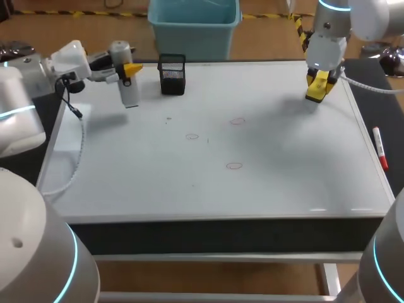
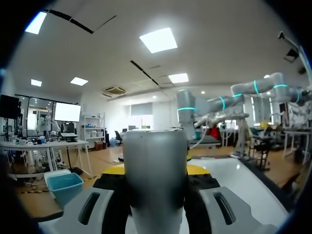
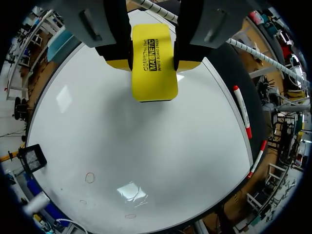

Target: Pick up the inspection probe, press it on each red-marked spot on the whiteboard one by one, put down the probe, pick up the eraser, and wipe off all the red marks.

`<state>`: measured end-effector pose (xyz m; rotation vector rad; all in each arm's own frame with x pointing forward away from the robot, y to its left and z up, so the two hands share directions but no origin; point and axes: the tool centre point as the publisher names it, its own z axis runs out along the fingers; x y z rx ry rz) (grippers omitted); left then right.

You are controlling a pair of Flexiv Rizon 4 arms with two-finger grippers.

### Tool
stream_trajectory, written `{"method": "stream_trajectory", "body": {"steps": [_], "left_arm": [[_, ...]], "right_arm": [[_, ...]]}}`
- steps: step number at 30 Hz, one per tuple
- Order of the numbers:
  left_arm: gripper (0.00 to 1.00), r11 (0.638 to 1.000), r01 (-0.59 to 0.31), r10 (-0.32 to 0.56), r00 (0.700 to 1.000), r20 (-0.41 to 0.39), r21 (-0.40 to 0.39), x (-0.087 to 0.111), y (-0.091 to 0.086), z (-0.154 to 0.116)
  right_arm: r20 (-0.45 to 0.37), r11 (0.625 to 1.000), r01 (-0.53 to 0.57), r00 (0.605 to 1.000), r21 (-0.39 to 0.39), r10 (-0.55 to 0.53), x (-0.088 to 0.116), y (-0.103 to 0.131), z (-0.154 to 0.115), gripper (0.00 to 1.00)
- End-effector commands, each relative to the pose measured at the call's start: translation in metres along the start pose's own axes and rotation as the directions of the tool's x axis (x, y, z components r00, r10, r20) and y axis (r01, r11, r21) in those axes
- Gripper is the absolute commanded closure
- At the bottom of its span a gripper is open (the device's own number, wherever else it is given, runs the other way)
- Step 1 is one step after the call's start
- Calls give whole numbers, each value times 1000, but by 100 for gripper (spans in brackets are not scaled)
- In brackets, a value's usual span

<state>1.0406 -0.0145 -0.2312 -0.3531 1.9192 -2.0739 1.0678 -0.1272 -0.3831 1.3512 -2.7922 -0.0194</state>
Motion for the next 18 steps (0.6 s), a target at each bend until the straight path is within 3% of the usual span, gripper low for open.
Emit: {"method": "stream_trajectory", "body": {"steps": [1,9,14,18], "left_arm": [[100,1000,3,-3,1000,-6,-7,-8,-3,-7],[100,1000,20,-19,998,65,-10,-24,4,-29],[100,999,28,-26,996,80,-20,-22,5,-39],[100,995,71,-61,987,146,-64,-22,6,-49]], "right_arm": [[-3,1000,2,1000,2,-2,0,0,-2,100],[-3,1000,2,1000,2,-2,0,0,-2,100],[-3,1000,2,1000,2,-2,0,0,-2,100],[-3,1000,2,1000,2,-2,0,0,-2,100]]}}
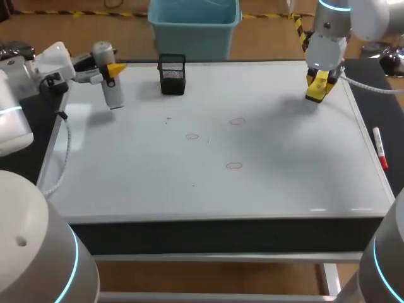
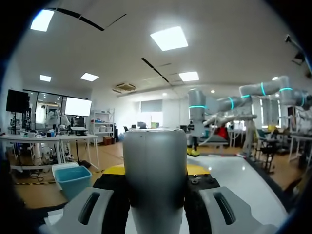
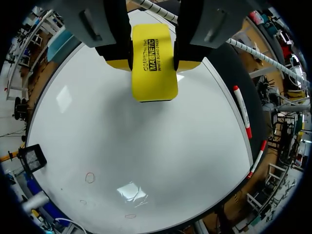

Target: Pick up the inspection probe, press it on each red-marked spot on the whiteboard one by one, put down the probe, pick up the eraser, and wipe off all the red marks.

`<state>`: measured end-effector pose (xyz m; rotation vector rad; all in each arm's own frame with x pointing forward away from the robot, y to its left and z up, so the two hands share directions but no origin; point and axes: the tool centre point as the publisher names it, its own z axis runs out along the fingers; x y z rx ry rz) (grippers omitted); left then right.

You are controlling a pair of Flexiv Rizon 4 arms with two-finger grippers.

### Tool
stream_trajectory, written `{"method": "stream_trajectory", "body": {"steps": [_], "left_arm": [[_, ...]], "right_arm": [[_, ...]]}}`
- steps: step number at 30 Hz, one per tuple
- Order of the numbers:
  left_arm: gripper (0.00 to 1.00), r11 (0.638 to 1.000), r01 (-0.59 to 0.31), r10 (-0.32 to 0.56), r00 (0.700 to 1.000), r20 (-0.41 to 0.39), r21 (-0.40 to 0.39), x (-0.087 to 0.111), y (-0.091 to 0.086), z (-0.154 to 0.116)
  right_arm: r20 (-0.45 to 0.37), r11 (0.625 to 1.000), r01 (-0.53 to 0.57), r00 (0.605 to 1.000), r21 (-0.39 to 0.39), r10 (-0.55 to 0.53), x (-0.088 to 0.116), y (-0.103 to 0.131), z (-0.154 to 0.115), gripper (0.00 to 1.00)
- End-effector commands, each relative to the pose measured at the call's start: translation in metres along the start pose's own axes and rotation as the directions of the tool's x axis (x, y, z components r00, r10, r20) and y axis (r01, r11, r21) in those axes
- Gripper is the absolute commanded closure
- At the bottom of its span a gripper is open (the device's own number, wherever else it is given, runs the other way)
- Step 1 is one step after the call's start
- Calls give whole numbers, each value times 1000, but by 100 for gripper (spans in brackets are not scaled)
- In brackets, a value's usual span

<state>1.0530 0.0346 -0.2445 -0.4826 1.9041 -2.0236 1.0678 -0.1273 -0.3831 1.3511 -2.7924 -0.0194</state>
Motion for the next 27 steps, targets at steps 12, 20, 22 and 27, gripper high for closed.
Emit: {"method": "stream_trajectory", "body": {"steps": [12,20,22,27], "left_arm": [[100,999,28,-26,998,58,-42,8,-4,-8],[100,999,28,-26,998,58,-42,8,-4,-8],[100,999,28,-26,998,58,-42,8,-4,-8],[100,999,28,-26,998,58,-42,8,-4,-8]], "right_arm": [[-4,1000,2,1000,2,-2,0,0,-2,100],[-43,995,97,994,-7,-97,-22,32,-5,100],[-48,990,138,989,-6,-138,-29,48,-7,100],[-57,974,226,973,8,-225,-47,94,-13,100]]}}
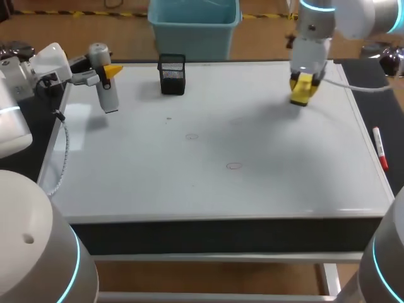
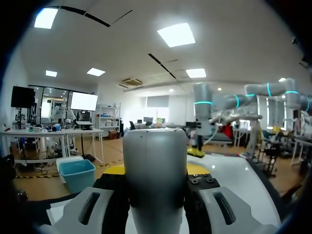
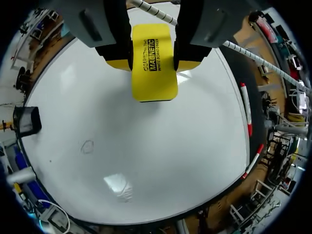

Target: Pick up the inspection probe, press it on each red-marked spot on the whiteboard one by one, put down the probe, pick up the eraser, and wipe off all the red marks.

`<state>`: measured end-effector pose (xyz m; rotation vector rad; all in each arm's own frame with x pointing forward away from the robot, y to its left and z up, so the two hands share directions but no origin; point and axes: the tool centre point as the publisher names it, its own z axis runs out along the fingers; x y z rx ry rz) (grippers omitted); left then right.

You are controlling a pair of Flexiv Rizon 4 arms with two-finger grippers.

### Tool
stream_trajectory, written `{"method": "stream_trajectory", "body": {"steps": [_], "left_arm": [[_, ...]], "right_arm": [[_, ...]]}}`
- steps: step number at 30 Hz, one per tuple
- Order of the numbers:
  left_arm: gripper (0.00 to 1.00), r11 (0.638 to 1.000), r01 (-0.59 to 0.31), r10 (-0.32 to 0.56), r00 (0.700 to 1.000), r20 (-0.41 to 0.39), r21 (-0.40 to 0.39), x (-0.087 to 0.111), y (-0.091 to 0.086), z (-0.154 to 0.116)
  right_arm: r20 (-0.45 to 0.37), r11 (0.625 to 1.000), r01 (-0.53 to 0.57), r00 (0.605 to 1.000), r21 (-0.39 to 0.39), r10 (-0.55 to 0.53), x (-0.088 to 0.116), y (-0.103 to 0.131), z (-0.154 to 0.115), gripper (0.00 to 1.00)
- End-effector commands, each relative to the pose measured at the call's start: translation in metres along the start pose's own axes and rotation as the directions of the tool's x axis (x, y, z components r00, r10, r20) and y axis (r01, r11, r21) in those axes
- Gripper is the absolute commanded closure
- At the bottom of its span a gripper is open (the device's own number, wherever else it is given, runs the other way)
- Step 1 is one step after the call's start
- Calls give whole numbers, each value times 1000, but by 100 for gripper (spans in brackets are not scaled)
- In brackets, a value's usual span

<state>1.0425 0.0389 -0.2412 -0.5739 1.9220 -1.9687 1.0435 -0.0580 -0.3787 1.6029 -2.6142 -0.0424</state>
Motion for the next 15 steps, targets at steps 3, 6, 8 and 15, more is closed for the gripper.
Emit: {"method": "stream_trajectory", "body": {"steps": [3,6,8,15], "left_arm": [[100,1000,-1,1,1000,2,1,0,-1,1],[100,1000,-1,1,1000,2,1,0,-1,1],[100,1000,-1,1,1000,2,1,0,-1,1],[100,1000,-1,1,1000,2,1,0,-1,1]], "right_arm": [[-18,997,73,997,35,-72,-28,55,-12,100],[-5,991,133,991,23,-133,-45,80,-13,100],[3,985,173,985,25,-173,-58,96,-15,100],[66,964,264,962,29,-265,-97,147,-16,100]]}}
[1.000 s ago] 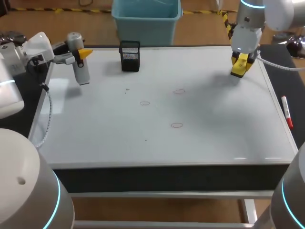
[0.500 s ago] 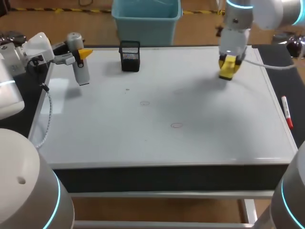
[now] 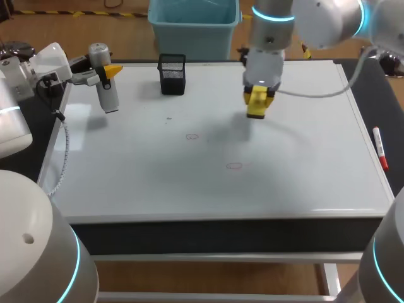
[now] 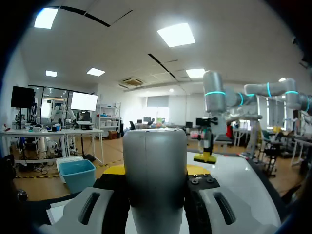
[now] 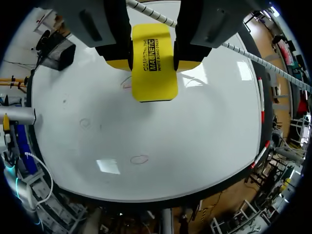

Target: Pick up the inspection probe, press it on each red-marked spot on the whiteboard one by one, put down the probe, pick up the eraser, and wipe off all the red marks.

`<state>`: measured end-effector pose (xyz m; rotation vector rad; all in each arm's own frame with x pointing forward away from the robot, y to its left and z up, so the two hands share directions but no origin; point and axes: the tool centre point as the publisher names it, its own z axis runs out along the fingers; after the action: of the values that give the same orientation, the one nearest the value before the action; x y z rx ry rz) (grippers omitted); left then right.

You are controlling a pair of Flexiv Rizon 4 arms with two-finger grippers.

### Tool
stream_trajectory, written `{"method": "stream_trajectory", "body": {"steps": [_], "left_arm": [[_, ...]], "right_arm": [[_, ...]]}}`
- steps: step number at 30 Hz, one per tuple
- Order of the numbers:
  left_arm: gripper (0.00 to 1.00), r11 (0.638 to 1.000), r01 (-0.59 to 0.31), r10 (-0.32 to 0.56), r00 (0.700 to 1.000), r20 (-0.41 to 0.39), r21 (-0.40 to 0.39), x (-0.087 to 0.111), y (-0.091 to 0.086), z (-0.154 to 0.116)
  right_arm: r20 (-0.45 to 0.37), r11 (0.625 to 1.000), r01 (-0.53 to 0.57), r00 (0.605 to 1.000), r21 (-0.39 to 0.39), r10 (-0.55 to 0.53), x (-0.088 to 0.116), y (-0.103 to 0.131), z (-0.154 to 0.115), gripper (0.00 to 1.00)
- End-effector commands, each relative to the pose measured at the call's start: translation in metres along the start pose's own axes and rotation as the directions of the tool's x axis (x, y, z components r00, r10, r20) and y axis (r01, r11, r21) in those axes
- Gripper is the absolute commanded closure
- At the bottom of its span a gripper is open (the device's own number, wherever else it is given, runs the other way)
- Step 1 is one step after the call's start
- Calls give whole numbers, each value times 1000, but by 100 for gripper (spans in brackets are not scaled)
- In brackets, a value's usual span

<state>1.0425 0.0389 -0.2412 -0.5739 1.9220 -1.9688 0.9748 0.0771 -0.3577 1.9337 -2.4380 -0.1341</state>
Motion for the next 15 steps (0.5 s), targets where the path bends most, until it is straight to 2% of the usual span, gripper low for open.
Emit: {"method": "stream_trajectory", "body": {"steps": [1,11,15], "left_arm": [[100,1000,-1,1,1000,2,1,0,-1,1],[100,1000,-1,1,1000,2,1,0,-1,1],[100,1000,-1,1,1000,2,1,0,-1,1]], "right_arm": [[-2,998,42,999,37,-42,-21,25,4,100],[6,986,164,986,37,-164,-89,67,15,100],[14,979,199,980,45,-200,-111,76,24,100]]}}
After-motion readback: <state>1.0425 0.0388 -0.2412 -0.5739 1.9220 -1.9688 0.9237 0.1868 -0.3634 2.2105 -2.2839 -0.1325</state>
